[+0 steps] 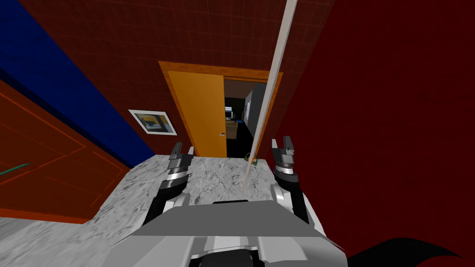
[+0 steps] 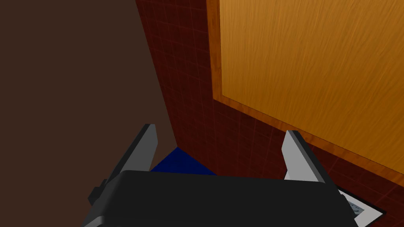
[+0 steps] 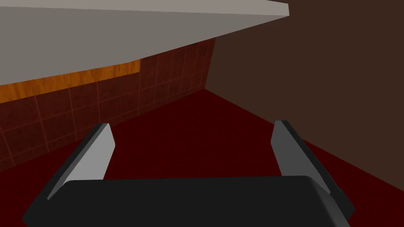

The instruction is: Pull the door open

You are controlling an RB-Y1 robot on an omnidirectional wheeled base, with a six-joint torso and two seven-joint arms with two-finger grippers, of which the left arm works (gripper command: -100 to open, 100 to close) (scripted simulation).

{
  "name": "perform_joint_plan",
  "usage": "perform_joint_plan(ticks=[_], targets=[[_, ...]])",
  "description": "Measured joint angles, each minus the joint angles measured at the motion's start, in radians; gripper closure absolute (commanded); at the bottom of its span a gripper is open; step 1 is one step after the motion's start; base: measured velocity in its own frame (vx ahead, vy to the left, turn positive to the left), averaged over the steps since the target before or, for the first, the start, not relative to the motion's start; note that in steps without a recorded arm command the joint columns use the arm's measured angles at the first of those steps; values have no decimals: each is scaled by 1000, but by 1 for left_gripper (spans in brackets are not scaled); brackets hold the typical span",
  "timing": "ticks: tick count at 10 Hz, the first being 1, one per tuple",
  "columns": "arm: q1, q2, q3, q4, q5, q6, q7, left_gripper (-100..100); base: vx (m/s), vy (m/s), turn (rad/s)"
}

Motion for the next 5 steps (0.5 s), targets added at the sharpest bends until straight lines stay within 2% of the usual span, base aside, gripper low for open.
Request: perform_joint_plan(ticks=[3,5], targets=[[-27,16,3,58,16,-12,-12,-100,107,104,-3],[-55,31,10,108,32,-20,-21,-100,124,95,5]])
